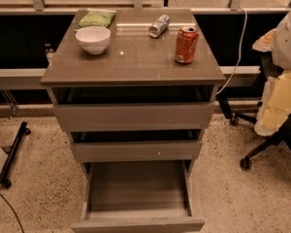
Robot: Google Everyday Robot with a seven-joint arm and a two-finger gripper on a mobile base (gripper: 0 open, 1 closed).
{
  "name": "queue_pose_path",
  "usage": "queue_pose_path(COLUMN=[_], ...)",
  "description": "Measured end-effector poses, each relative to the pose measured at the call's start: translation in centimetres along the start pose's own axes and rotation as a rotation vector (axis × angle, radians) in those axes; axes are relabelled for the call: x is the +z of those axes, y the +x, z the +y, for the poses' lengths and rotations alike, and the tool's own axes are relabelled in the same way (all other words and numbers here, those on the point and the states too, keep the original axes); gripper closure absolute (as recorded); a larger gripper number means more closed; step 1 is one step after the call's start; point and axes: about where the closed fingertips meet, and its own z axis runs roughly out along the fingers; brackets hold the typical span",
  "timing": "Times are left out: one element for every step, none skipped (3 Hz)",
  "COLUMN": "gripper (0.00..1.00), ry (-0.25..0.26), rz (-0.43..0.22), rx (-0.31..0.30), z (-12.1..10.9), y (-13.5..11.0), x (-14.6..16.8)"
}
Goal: Place coke can into bottom drawer
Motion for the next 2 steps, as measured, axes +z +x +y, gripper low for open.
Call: queue_pose_path(gripper=[0.0, 0.0], ry=[0.006, 0.043], rz=[-0.007, -0.054], rx=[0.0, 0.003], z=[-0.1, -0.9], y=[-0.2, -1.3], x=[0.1, 0.7])
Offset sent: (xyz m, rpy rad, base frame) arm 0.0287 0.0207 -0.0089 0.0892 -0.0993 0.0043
